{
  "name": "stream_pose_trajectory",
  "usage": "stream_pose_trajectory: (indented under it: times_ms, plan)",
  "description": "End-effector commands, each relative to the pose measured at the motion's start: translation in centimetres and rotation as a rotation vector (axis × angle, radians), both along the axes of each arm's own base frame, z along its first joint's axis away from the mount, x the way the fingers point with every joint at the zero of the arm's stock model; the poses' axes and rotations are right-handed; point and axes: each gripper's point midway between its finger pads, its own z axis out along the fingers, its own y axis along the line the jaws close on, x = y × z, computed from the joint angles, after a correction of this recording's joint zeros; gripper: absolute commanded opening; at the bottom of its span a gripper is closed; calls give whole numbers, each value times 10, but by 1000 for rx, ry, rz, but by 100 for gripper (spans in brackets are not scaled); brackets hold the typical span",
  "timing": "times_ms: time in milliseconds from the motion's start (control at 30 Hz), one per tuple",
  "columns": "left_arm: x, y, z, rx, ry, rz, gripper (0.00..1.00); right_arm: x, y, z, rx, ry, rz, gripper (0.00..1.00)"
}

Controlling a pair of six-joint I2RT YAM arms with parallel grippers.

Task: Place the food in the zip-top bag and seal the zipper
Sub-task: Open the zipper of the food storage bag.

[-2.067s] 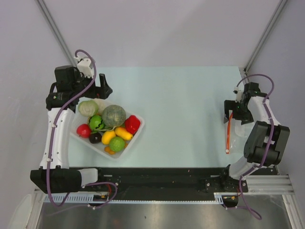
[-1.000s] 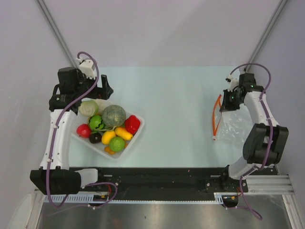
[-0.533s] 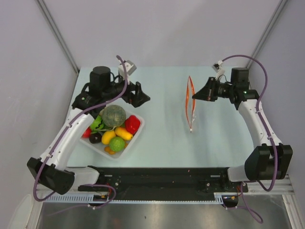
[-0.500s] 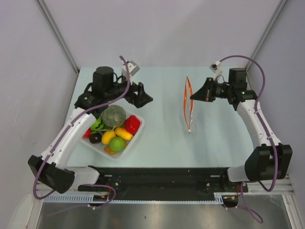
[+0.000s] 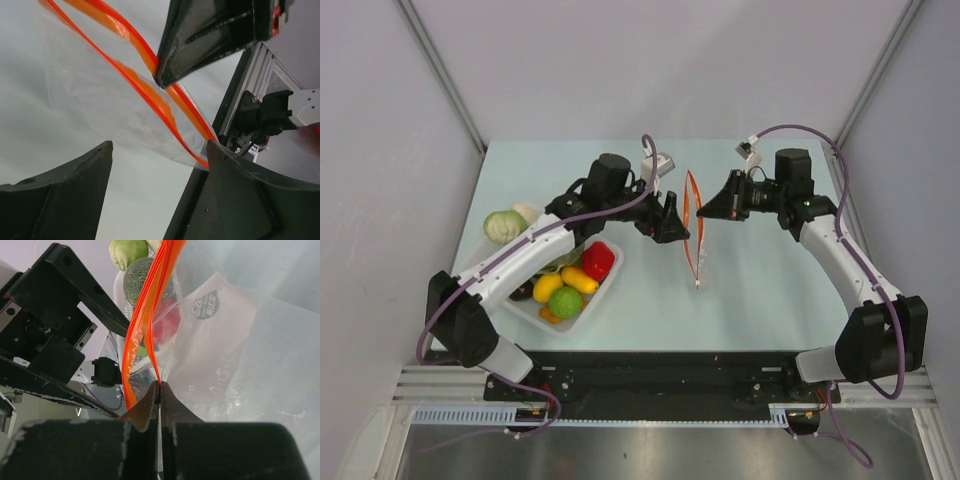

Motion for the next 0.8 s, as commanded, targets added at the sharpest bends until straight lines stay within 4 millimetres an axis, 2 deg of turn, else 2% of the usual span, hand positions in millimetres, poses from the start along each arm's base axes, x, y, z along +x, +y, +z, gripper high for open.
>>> stream_pose_trajectory:
  times_ms: [0,67,100,167,200,267,300,333,400,433,533,567,600,633,667,700,767]
  plan:
    - [9,-16,15,-69,14,24,75,-4,7,9,20,-37,15,0]
    - [15,-16,10,-54,26,53,65,-6,10,8,22,-36,22,0]
    - [21,-15,7,-37,20,83,51,-6,10,8,21,-33,22,0]
    - [30,-8,-2,23,5,117,35,-6,8,5,5,-41,24,0]
    - [39,0,-6,64,-21,171,16,-8,4,1,-10,-24,20,0]
    - [46,22,-15,151,-41,234,0,-1,-9,-8,-73,-57,-8,0]
    - [50,33,-20,191,-48,274,0,-3,-17,-18,-116,-16,-27,0]
    - [52,49,-29,257,-51,313,0,7,-29,-21,-168,-36,-74,0]
    - [55,68,-36,324,-66,360,0,13,-49,-42,-306,-41,-113,0]
    - [57,80,-43,373,-87,389,0,18,-57,-44,-350,-54,-132,0]
    - [52,89,-40,394,-103,395,0,23,-78,-69,-501,-26,-154,0]
    - [50,91,-38,391,-106,397,0,25,-83,-71,-542,-50,-140,0]
    - [49,91,-39,393,-104,396,0,26,-91,-84,-621,-35,-137,0]
    - [45,89,-39,382,-91,379,0,28,-94,-87,-650,-30,-140,2]
    - [42,85,-38,363,-76,358,0,26,-92,-84,-660,-28,-123,7]
    - [37,79,-36,335,-50,344,0,24,-84,-84,-626,-18,-77,29]
    - [31,66,-30,272,-29,301,0,22,-70,-71,-558,-30,-43,61]
